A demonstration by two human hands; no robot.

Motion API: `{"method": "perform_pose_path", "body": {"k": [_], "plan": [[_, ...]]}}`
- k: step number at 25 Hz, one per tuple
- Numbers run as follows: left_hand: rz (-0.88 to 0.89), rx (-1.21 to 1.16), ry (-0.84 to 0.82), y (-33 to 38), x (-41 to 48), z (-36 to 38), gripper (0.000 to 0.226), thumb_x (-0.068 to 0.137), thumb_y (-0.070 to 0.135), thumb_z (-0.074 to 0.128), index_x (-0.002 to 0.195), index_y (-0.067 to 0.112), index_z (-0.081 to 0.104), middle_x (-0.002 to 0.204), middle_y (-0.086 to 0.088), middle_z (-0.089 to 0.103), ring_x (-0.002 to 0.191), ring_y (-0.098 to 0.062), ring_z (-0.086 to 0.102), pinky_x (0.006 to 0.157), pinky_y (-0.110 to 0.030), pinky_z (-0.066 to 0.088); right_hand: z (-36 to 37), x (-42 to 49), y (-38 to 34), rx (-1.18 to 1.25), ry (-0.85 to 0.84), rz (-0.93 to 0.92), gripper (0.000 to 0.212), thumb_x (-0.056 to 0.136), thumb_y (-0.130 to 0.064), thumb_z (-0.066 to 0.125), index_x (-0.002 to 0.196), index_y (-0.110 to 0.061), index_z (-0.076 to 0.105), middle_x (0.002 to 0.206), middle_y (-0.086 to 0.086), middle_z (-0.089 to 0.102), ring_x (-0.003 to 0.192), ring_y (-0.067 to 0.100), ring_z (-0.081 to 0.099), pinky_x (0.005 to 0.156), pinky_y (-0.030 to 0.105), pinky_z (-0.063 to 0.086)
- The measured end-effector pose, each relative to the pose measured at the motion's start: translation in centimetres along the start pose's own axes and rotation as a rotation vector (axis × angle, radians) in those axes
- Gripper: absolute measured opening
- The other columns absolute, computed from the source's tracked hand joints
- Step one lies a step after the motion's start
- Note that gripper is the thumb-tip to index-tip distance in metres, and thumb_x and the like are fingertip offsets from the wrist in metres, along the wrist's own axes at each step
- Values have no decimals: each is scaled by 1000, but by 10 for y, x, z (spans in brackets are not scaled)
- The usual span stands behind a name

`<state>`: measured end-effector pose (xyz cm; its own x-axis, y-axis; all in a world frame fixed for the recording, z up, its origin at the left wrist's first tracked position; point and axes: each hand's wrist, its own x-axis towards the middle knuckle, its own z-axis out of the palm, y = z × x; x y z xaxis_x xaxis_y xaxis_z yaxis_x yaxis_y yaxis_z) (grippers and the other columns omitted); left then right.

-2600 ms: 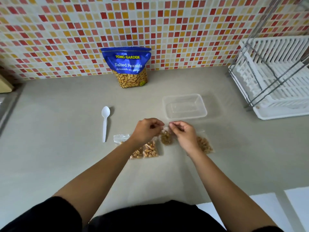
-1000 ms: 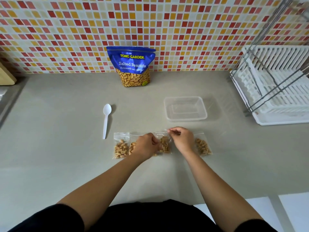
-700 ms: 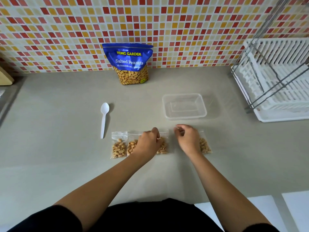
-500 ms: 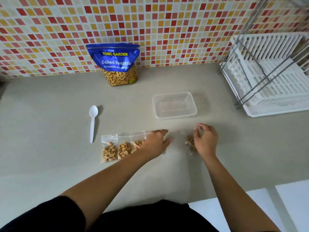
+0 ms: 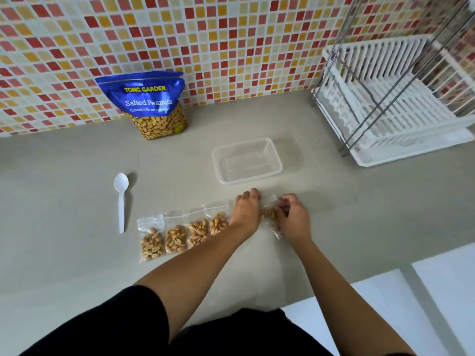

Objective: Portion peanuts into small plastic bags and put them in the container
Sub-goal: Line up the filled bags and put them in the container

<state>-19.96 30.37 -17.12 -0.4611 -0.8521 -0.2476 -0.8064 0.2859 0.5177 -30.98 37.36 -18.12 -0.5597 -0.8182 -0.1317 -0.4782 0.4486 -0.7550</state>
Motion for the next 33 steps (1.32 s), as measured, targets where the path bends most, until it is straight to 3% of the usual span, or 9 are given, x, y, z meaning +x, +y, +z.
{"method": "perform_pose_path", "body": {"k": [3,6,11,14,17,21,26,33], "plan": [[-33,15,-3,-1,-2,2,32,89,13,56,119,3,53,119,-18,58,114,-34,53,95,-37,42,2,2,-4,-1,-36,15,32,82,-3,60,115,-8,60,91,9,68,87,27,64,84,35,49],[-6,-37,-11,-3,-7,-8,23,88,18,58,105,4,64,110,-19,60,104,-35,57,88,-35,44,0,-1,-8,10,5,-20,17,85,-7,60,100,-7,68,96,11,70,86,22,65,82,26,46],[88,-403,-34,-13,-19,-71,11,82,13,69,90,6,65,89,-11,70,82,-21,65,73,-12,49,-14,-7,-35,174,-56,-132,5,86,-18,66,90,-15,65,82,-6,68,75,1,63,77,23,50],[129,-511,-59,-21,-25,-121,10,83,4,67,93,3,67,80,-11,68,74,-21,70,79,-34,58,-17,-5,-68,154,-96,-298,8,84,-20,68,89,-14,70,80,-6,71,74,5,67,74,21,51],[222,-376,-35,-30,-27,-168,14,84,3,65,98,6,69,79,-8,70,56,0,64,71,-26,58,-25,2,-114,24,-80,-484,11,82,-26,69,87,-17,73,80,-2,74,71,11,68,71,25,52],[258,-318,6,-35,-33,-222,13,85,9,66,98,10,69,73,3,68,57,3,64,67,-17,58,-36,13,-176,-281,-122,-694,23,85,-42,61,99,-26,71,90,-3,75,81,17,68,73,32,54],[321,-78,144,-37,-40,-250,12,85,19,67,95,16,73,79,6,68,64,2,59,62,-9,46,-39,20,-227,-537,-134,-822,25,89,-44,54,105,-32,68,96,-2,73,88,25,64,75,36,52],[439,98,340,-35,-42,-251,18,88,23,63,93,10,74,73,4,62,67,-10,51,59,-20,36,-44,18,-246,-598,-89,-850,19,92,-35,53,103,-33,68,88,0,70,85,25,62,73,34,49]]}}
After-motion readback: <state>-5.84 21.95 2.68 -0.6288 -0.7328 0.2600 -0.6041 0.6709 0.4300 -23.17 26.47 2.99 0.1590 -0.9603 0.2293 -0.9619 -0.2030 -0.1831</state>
